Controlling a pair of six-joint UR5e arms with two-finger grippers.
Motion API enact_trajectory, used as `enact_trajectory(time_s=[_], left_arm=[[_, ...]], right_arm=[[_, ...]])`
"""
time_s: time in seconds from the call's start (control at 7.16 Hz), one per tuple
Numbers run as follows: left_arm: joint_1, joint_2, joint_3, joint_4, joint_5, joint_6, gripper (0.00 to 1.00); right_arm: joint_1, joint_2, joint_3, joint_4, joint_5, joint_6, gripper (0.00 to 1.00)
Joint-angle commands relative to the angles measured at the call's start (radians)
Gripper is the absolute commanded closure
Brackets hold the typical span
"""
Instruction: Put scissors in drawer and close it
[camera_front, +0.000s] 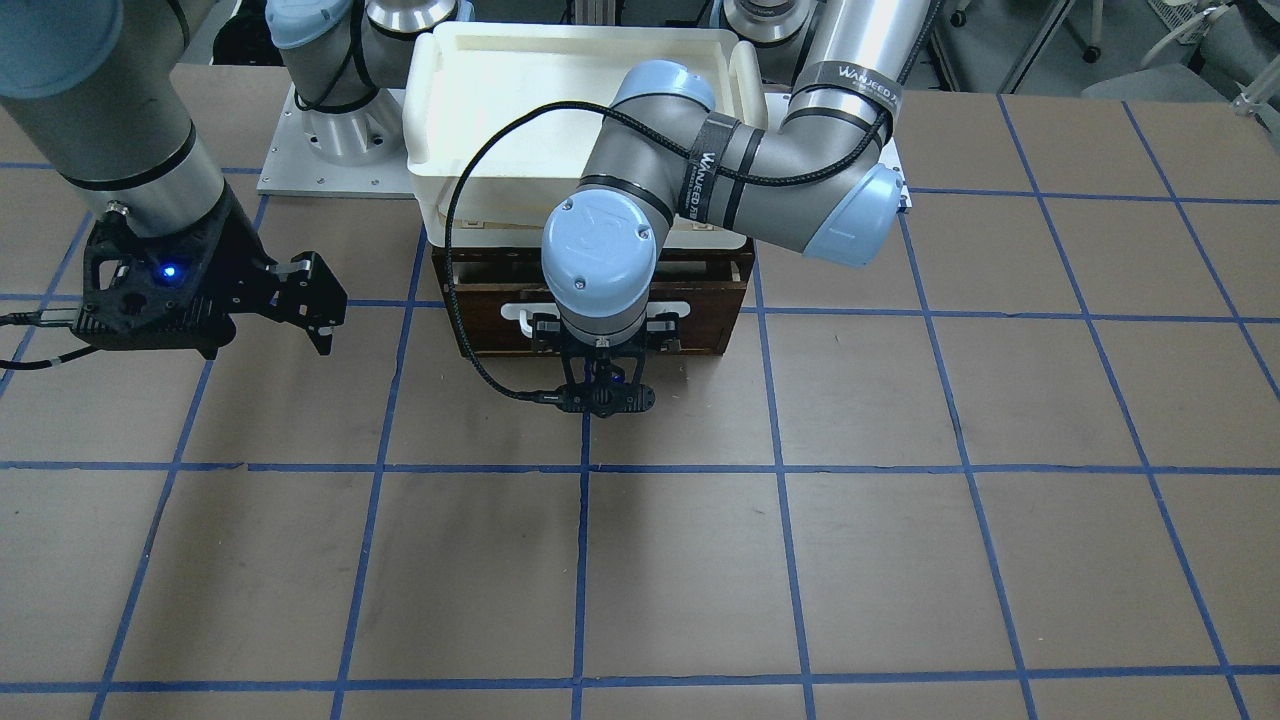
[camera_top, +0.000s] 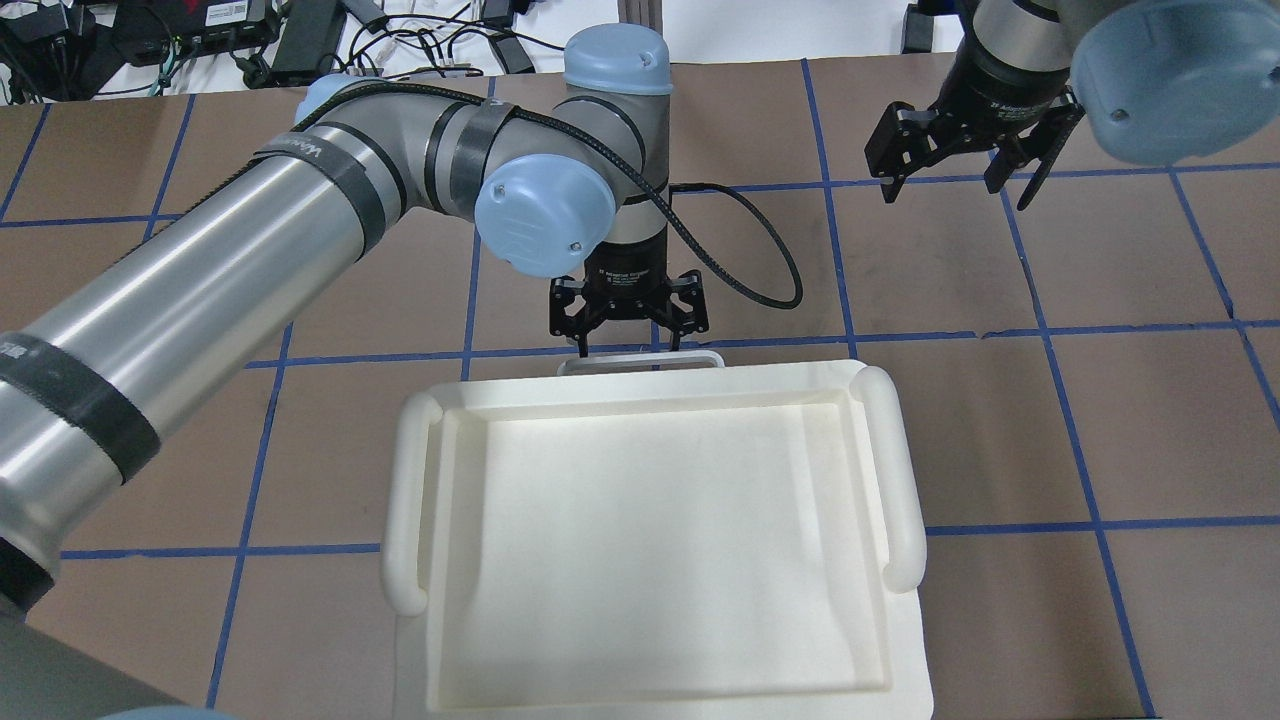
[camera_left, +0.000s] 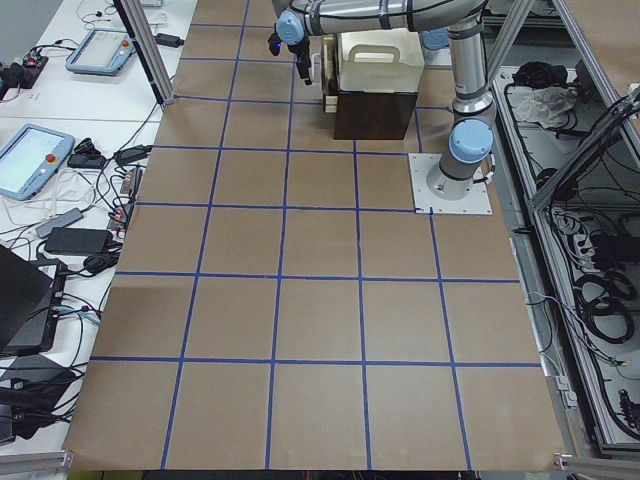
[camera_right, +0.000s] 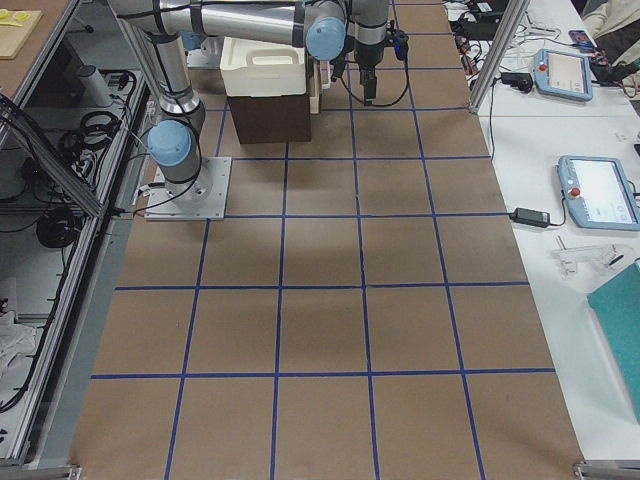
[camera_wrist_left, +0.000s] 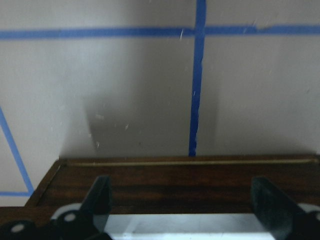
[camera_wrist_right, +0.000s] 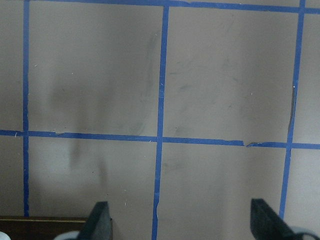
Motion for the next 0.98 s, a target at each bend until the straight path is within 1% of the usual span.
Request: enact_trajectory(time_s=[0.0,0.84], left_arm=[[0.010,0.008,-0.005,-0.073,-0.039,0.008,0.00],[0.012,-0.001,0.006,-0.061,-0.055,0.012,0.00]], right_arm=[[0.000,0.000,0.000,-0.003,0.000,-0.005,0.00],[0.000,-0.001,0.000,-0.004,0.005,0.000,0.00]])
